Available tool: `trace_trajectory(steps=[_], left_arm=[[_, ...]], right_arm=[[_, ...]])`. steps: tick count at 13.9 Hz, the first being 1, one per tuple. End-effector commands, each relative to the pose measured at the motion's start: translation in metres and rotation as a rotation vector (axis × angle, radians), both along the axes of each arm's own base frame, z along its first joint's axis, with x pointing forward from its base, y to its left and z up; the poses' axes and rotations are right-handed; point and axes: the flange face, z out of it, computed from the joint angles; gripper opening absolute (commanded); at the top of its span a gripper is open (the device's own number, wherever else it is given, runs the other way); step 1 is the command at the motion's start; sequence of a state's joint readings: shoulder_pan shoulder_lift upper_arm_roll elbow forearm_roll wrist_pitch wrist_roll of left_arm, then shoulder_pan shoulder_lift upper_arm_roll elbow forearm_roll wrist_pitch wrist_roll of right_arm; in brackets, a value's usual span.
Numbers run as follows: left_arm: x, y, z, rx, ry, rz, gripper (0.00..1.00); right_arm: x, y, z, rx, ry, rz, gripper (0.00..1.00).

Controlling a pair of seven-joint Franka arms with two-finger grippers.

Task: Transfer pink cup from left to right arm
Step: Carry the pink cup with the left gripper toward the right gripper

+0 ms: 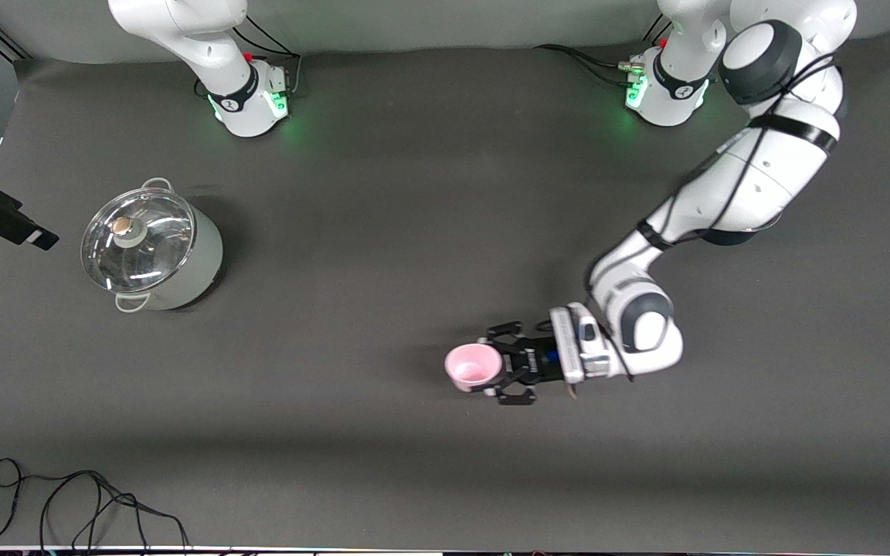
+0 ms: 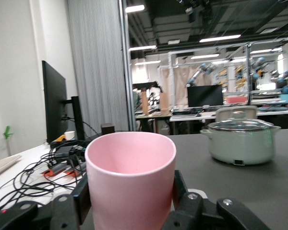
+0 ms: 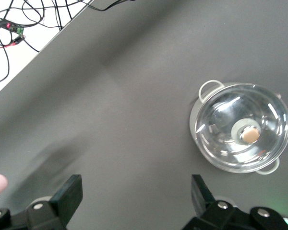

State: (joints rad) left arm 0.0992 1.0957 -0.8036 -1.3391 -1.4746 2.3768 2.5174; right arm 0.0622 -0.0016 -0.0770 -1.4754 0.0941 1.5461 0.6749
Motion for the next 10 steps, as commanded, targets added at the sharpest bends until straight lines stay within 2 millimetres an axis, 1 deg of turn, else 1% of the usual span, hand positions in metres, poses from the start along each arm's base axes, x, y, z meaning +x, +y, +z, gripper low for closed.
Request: trace_trajectory(steps=[1, 2, 3, 4, 5, 6, 7, 9, 10], left_arm=[[-0.005, -0.047, 0.044, 0.033, 0.054, 0.078, 0.0], [-0.009, -0.068, 0.059, 0.046, 0.066, 0.103, 0.0], [-0.013, -0.088, 0.075, 0.06, 0.093, 0.134, 0.0], [-0.022, -0.114, 0.094, 0.073, 0.121, 0.169, 0.0], [-0.031, -0.136, 0.112, 0.083, 0.146, 0.213, 0.0], [-0.044, -0.158, 0.128, 0.089, 0.173, 0.249, 0.0], [-0.054, -0.173, 0.139, 0.087, 0.193, 0.273, 0.0], [-0.073, -0.2, 0.144, 0.092, 0.214, 0.267, 0.0], [-0.083, -0.212, 0.152, 0.077, 0.23, 0.257, 0.0]], right_arm=[[-0.006, 0.026, 0.014, 0.015, 0.007, -0.004, 1.0], [-0.006, 0.026, 0.014, 0.017, 0.007, -0.004, 1.0], [-0.007, 0.031, 0.014, 0.016, 0.007, -0.01, 1.0], [-0.005, 0.04, 0.013, 0.02, 0.012, -0.027, 1.0], [-0.004, 0.049, 0.015, 0.022, 0.011, -0.045, 1.0], [-0.004, 0.066, 0.015, 0.025, 0.014, -0.049, 1.0], [-0.003, 0.086, 0.01, 0.026, 0.026, -0.049, 1.0], [0.002, 0.117, 0.004, 0.033, 0.033, -0.065, 1.0], [0.006, 0.131, 0.005, 0.039, 0.029, -0.067, 1.0]])
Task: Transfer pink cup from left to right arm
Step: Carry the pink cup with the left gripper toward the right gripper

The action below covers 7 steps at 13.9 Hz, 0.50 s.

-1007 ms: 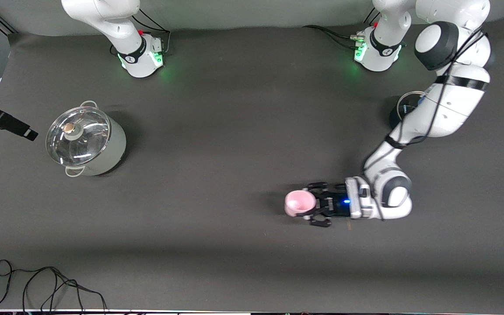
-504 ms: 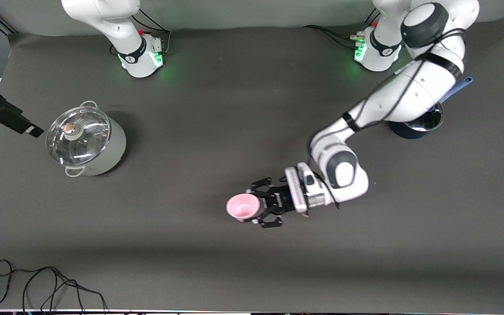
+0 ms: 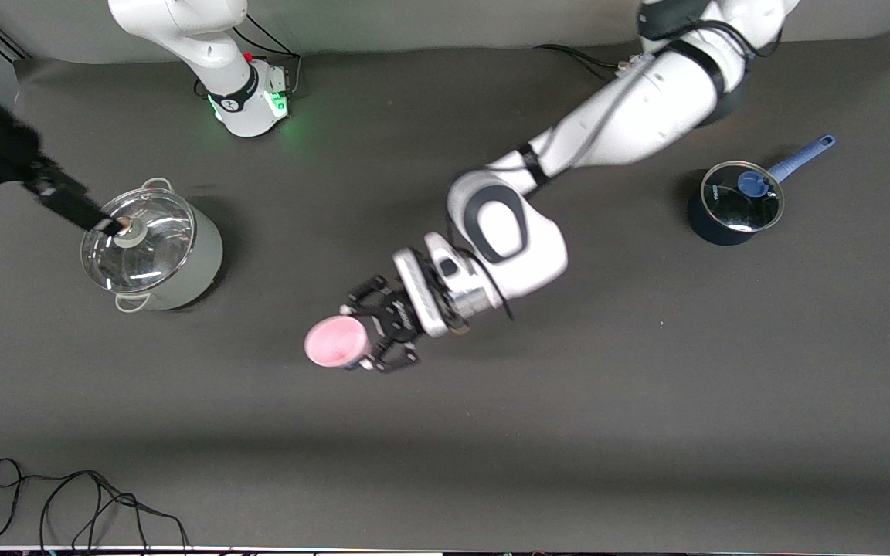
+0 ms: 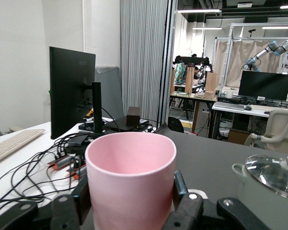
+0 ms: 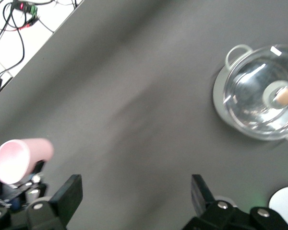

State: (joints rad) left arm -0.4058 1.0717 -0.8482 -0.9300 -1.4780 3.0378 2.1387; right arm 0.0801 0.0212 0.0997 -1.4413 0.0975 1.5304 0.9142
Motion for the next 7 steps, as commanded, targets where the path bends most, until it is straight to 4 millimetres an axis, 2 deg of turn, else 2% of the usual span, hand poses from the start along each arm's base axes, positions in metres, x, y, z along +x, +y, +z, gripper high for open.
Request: trace_trajectory(steps=[1, 3, 4, 7], left_arm=[[-0.016, -0.025, 0.021, -0.038, 0.035, 0.027, 0.0], [-0.043, -0.04, 0.039, -0.001, 0.034, 0.068, 0.0], [-0.05, -0.043, 0.047, 0.004, 0.031, 0.076, 0.0], [-0.066, -0.055, 0.062, -0.02, 0.046, 0.068, 0.0]], right_arm=[[0.019, 0.036, -0.001, 0.023, 0.004, -0.036, 1.0], [0.033, 0.061, -0.005, 0.033, 0.005, -0.078, 1.0], [0.037, 0.073, -0.007, 0.036, 0.008, -0.088, 1.0], [0.041, 0.086, -0.007, 0.055, -0.005, -0.153, 1.0]])
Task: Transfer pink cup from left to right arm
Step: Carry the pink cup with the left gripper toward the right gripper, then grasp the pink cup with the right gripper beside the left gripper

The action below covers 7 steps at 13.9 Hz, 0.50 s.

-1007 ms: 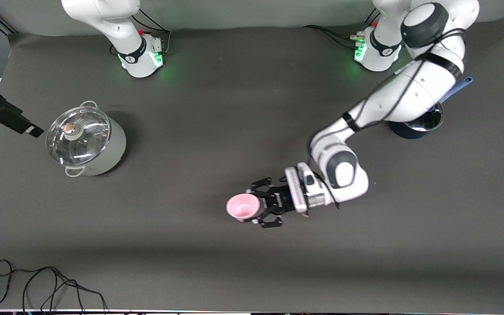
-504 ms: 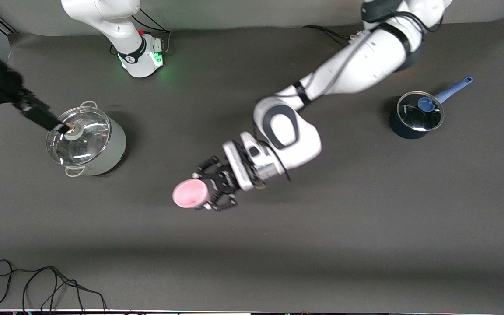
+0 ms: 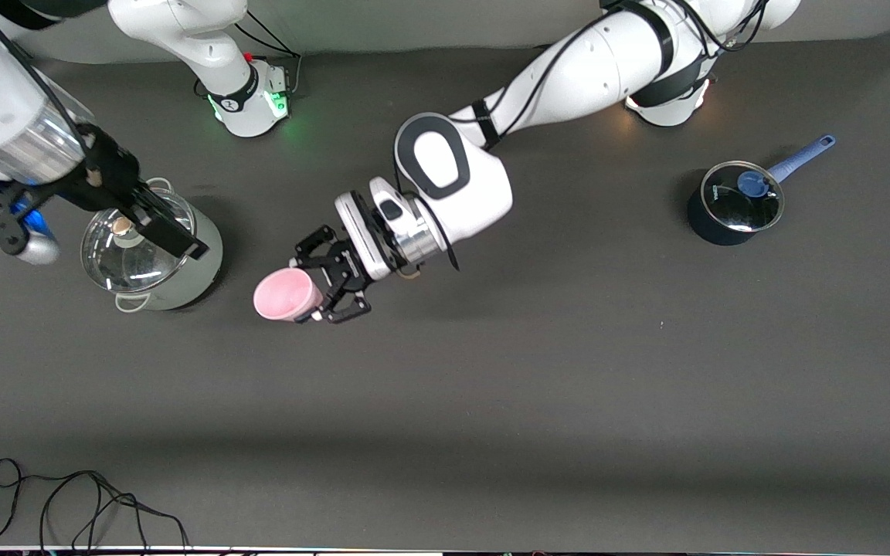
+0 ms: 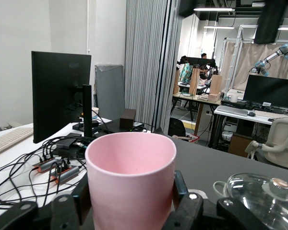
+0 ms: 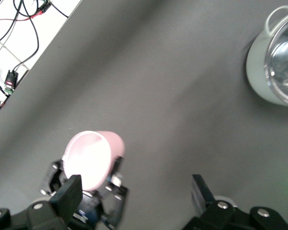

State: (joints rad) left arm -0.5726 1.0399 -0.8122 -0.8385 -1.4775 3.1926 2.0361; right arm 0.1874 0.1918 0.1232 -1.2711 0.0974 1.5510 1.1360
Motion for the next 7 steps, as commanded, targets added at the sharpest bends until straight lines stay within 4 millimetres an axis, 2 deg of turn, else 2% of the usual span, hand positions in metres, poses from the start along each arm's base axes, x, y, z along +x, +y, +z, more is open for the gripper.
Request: trace_trajectory(steps=[1, 5, 7], left_arm=[[-0.011, -0.005, 0.019, -0.012, 0.017, 0.035, 0.0], [-0.012, -0.004, 0.024, -0.013, 0.013, 0.041, 0.0], [-0.012, -0.004, 0.025, -0.013, 0.012, 0.041, 0.0]], right_arm=[[0.006, 0.013, 0.011, 0.024, -0.026, -0.078, 1.0], [-0.001, 0.03, 0.01, 0.02, -0.019, -0.058, 1.0], [-0.013, 0.052, 0.007, 0.007, -0.001, -0.017, 1.0]])
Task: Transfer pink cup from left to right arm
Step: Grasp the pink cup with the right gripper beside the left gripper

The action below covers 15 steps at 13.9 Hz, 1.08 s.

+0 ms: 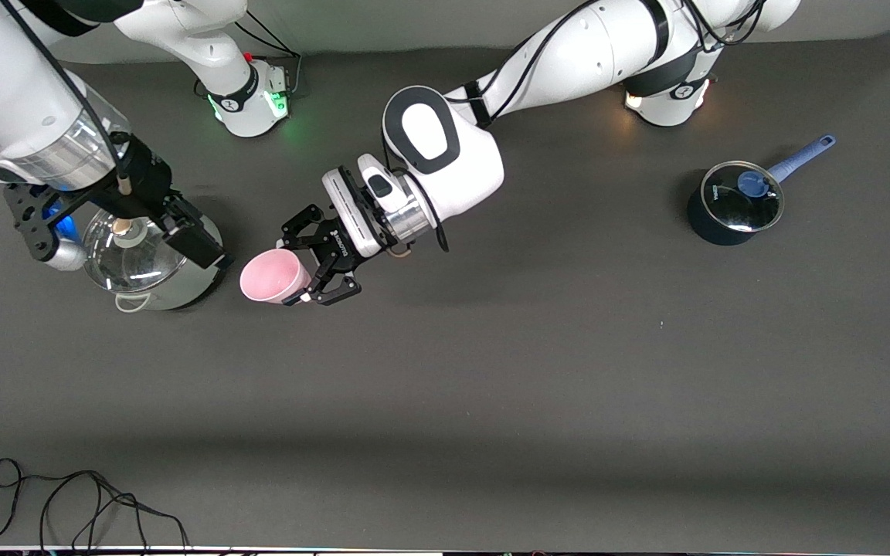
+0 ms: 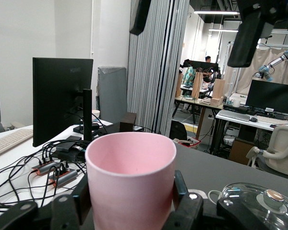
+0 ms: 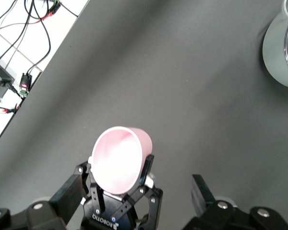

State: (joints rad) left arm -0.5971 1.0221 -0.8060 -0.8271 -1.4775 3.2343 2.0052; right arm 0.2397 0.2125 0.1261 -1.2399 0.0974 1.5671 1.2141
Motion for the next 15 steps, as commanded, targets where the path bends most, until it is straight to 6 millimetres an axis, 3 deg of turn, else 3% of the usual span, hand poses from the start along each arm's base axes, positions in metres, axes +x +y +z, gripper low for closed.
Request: trace_trajectory(steps=[1, 9, 15], left_arm=[[-0.002, 0.0, 0.01, -0.008, 0.0, 0.016, 0.0], [-0.001, 0.001, 0.01, -0.008, 0.0, 0.018, 0.0], [0.0, 0.001, 0.012, -0.011, -0.001, 0.021, 0.0]], right_arm=[[-0.009, 0.02, 0.001, -0.012, 0.02, 0.009, 1.0], [-0.01, 0.02, -0.036, -0.062, 0.098, 0.016, 1.0], [0.001, 0.017, -0.064, -0.079, 0.108, 0.007, 1.0]])
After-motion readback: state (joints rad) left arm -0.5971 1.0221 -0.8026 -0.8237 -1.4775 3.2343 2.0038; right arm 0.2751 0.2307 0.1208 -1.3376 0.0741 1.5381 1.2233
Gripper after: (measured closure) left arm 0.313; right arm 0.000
